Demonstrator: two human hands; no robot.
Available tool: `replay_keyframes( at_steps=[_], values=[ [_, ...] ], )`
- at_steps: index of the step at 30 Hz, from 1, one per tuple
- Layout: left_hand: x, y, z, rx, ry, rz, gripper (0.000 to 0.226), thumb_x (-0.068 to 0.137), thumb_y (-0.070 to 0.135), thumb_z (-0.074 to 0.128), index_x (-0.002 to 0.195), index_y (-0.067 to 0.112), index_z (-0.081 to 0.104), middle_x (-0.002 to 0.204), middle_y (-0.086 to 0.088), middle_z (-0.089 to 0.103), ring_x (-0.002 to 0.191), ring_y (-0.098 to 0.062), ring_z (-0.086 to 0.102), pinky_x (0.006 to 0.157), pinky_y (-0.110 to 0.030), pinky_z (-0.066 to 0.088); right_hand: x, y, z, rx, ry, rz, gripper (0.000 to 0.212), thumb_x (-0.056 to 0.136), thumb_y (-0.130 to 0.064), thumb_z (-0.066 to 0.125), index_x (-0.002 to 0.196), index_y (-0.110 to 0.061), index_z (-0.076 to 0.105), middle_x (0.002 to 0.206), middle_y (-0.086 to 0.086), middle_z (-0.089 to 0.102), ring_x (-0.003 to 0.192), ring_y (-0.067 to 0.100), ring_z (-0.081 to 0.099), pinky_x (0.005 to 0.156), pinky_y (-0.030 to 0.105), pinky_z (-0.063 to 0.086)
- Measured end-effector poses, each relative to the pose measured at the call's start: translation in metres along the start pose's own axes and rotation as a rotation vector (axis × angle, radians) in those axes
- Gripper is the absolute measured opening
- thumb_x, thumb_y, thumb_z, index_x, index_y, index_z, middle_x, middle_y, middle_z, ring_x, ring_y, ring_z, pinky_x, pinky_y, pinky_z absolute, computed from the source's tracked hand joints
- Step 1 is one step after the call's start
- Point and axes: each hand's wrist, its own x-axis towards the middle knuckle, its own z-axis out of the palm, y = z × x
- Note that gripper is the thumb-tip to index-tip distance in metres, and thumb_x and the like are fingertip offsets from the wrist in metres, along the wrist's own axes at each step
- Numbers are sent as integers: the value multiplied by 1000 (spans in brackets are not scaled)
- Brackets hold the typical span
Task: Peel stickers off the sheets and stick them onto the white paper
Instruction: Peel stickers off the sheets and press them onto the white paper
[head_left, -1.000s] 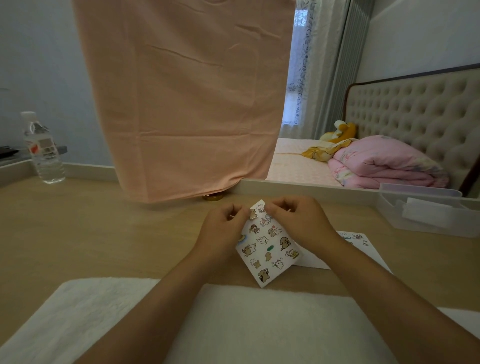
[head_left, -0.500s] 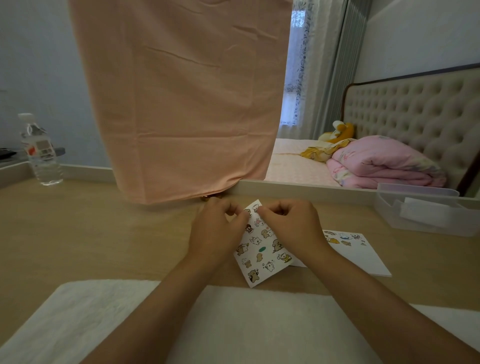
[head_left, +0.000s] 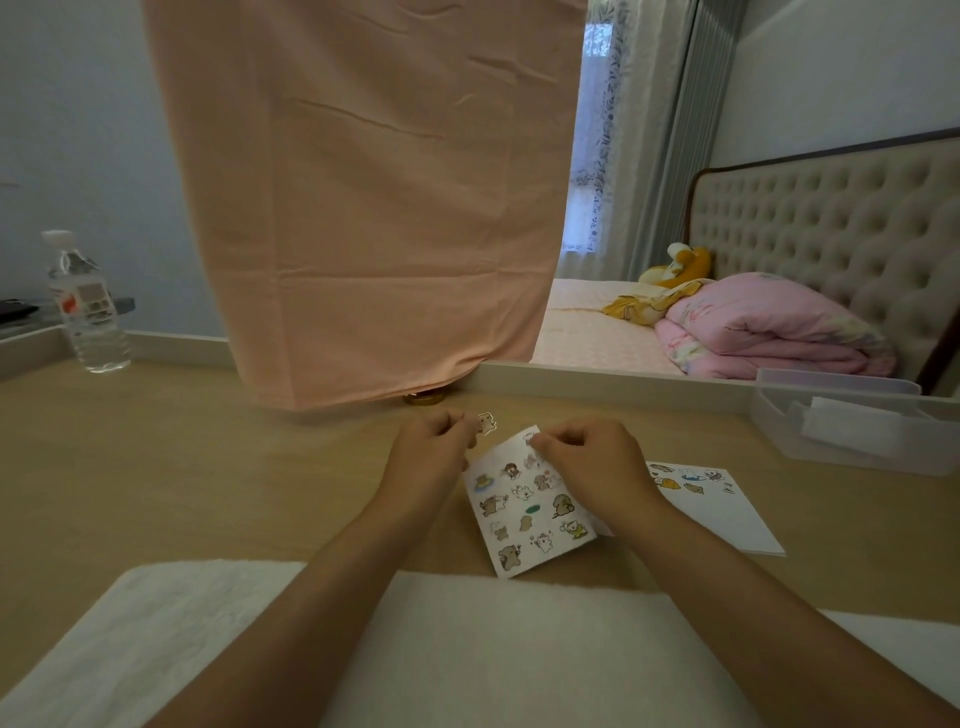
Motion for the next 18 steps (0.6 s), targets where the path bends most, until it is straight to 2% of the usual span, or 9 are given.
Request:
replay_keyframes(
  at_steps=[2,4,6,9,11,14,18],
  values=[
    [0,-3,2,11,-36,22,22,98,26,59,86,12,71,80,2,64,71,-12,56,69,-25,46,0,5,1,-232,4,-23,27,92,-43,67,115,-30,70,106,-8,68,96,11,64,89,38,53],
    [-3,-5,4,21,-69,63,21,98,26,59,86,12,70,79,2,64,69,-7,55,65,-18,44,0,5,0,-314,34,-110,34,93,-41,67,126,-32,63,113,-8,62,94,7,56,82,30,46],
    [-5,-6,6,40,-87,106,21,98,26,59,86,14,70,79,2,65,68,-5,55,66,-21,44,-1,1,-1,-190,33,-218,24,94,-34,66,119,-33,68,105,-13,63,82,0,53,74,24,40],
    [-7,-8,8,88,-102,156,22,98,28,57,83,16,69,79,2,66,68,-4,55,75,-34,48,-1,-4,-2,-25,-29,-288,15,95,-32,66,106,-30,76,94,-16,67,70,-11,55,69,18,38],
    [-7,-8,9,114,-105,178,23,98,28,56,81,19,68,81,2,67,71,-4,56,78,-36,50,0,-3,-2,-51,-53,-337,12,93,-33,68,99,-31,77,91,-15,70,64,-12,54,66,19,39],
    [-9,-8,9,150,-119,201,24,99,28,55,79,23,67,81,4,67,76,-8,57,79,-37,50,2,0,-2,-79,-39,-366,6,89,-34,71,89,-33,77,87,-16,70,60,-6,54,65,23,44],
    [-10,-6,10,152,-90,155,25,98,28,55,79,22,70,82,4,68,77,-10,57,78,-38,49,1,0,-3,-181,-19,-430,5,90,-36,70,88,-34,75,84,-19,69,66,-8,56,63,21,41]
  ],
)
